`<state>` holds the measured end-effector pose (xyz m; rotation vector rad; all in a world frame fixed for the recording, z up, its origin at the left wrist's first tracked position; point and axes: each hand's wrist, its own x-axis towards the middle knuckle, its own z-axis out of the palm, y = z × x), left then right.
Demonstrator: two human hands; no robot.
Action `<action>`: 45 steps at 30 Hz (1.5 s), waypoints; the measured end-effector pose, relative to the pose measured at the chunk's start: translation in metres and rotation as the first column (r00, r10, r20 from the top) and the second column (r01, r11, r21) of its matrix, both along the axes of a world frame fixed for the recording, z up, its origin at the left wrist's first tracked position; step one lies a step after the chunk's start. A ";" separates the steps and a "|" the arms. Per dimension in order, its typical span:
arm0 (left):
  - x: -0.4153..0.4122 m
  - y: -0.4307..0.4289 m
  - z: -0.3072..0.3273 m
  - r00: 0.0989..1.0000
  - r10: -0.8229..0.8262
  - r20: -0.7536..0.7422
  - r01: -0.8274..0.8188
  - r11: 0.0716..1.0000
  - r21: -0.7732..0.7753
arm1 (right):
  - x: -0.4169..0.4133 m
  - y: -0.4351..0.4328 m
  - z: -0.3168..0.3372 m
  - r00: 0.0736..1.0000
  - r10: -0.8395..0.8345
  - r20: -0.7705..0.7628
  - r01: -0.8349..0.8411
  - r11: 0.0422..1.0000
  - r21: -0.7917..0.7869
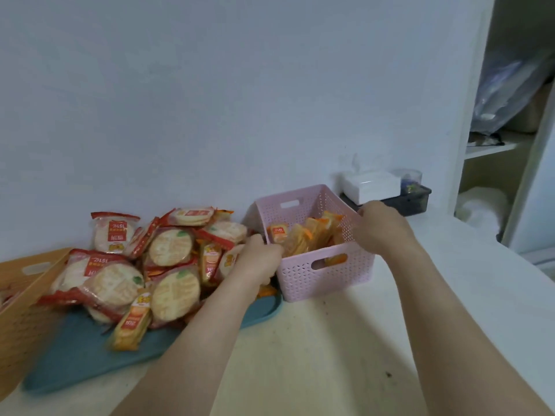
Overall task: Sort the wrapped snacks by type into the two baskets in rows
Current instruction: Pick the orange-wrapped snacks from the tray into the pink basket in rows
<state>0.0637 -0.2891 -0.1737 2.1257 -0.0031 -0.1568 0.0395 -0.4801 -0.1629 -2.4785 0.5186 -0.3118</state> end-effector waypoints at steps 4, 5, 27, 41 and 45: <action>-0.017 0.004 0.004 0.992 -0.106 0.062 0.104 0.994 0.026 | -0.023 -0.024 0.020 0.979 0.100 -0.177 -0.075 0.987 0.142; -0.026 0.005 0.004 0.987 -0.133 0.086 0.131 0.991 0.029 | -0.034 -0.030 0.023 0.960 0.144 -0.241 -0.092 0.972 0.217; -0.159 0.180 -0.005 0.903 0.088 0.420 -0.096 0.995 -0.002 | -0.095 0.118 0.020 0.879 0.420 0.225 -0.476 0.795 0.376; -0.130 0.248 0.003 0.920 0.350 0.175 -0.289 0.909 -0.300 | -0.074 0.149 0.016 0.917 0.396 0.053 -0.373 0.799 0.472; -0.096 0.265 0.000 0.879 0.366 0.304 -0.349 0.931 -0.111 | -0.039 0.132 -0.002 0.942 0.334 -0.017 -0.331 0.939 0.094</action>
